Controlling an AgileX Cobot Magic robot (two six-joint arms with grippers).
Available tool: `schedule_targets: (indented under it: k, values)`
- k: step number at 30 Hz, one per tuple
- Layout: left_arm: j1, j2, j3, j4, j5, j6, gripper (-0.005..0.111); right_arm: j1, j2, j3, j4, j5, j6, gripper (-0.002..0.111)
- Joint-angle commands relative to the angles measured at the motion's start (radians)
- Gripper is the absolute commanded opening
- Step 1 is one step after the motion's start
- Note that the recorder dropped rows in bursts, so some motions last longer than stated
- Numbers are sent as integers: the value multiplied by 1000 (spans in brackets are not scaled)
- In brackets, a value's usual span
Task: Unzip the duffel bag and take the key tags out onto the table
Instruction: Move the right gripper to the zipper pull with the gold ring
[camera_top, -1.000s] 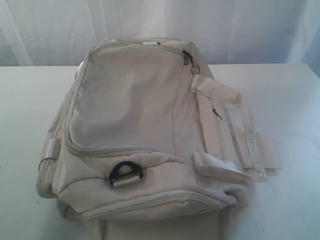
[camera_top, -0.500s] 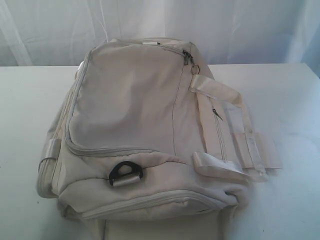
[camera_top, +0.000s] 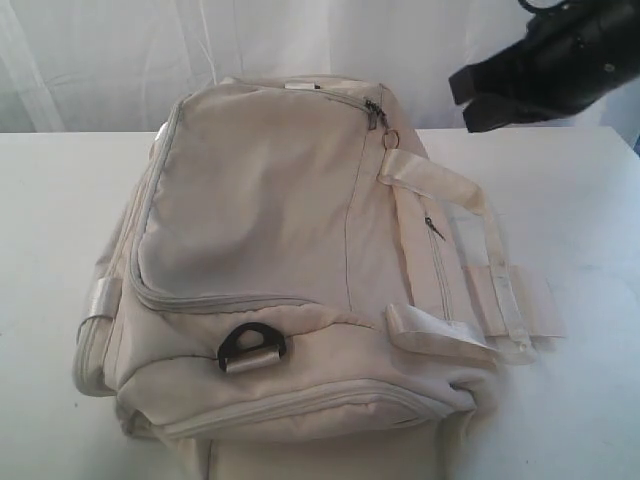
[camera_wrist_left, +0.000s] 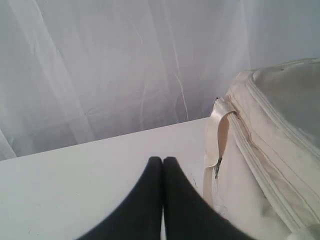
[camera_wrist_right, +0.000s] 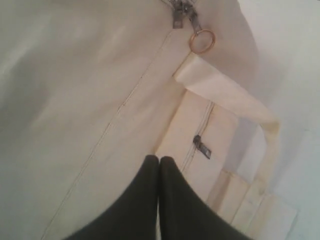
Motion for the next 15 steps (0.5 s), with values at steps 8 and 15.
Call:
schedule_targets:
  k: [8, 15]
  values:
    - [-4, -1, 5, -2, -16, -11, 0, 3, 311, -267, 72, -64, -363, 2]
    - [-14, -1, 5, -2, 48, -92, 0, 3, 401, -267, 70, -171, -463, 35]
